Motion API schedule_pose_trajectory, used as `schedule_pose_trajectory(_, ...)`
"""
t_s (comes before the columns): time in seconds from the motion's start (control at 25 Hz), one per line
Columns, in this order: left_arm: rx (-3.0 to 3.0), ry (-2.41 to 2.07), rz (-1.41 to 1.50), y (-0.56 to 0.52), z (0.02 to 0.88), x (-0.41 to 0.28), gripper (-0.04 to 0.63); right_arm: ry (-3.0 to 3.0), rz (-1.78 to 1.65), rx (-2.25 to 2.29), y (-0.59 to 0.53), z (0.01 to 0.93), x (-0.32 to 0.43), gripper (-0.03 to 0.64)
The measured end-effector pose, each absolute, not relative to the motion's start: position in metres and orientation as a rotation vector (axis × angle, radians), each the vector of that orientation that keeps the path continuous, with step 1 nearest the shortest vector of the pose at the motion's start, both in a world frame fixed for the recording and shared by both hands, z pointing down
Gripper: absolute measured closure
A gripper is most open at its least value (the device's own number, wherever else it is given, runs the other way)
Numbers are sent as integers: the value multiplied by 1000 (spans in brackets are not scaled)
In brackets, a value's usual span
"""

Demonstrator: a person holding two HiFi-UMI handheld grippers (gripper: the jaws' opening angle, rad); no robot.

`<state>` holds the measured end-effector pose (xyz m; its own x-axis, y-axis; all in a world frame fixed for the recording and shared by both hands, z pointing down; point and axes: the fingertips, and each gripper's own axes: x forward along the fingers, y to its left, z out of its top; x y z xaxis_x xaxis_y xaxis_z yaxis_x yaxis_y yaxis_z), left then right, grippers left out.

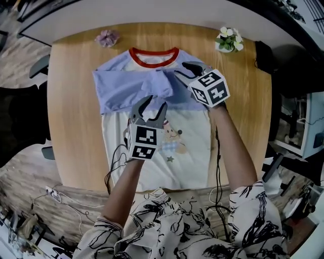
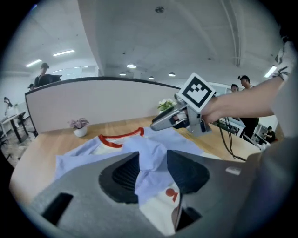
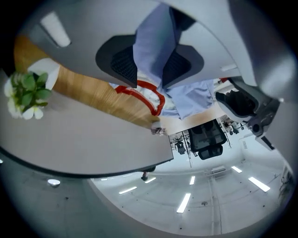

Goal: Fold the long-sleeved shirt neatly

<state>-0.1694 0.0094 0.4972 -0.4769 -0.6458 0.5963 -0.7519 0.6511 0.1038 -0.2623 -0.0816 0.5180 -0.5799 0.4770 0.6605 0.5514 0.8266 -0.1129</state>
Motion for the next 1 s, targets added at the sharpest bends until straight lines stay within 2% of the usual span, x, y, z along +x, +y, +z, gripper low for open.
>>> schedule_pose_trajectory(0.2,908,-2262,375,99,513,-202,399,-2300,-258,-919,1,478,-240,433)
schedule_pose_trajectory(0.32,879,-2179,461,127,543,-215,396,-2192,-356,-922,42,514,-232,410)
schedule_pose_trajectory(0.52,899,-2099,494,133,571,-216,396,-2111,-467,-773,49,568,-227,405)
schedule_pose_trajectory(0.64,900,-2099,494,134,577,-218,396,-2115,-536,-721,49,577,-231,479)
schedule_pose_trajectory(0.72,902,-2095,481,134,580,-218,396,-2138,-527,-714,50,573,-232,559)
schedule_pose_trajectory(1.0,918,-2072,460,134,588,-218,396,-2255,-72,-692,15,519,-230,589)
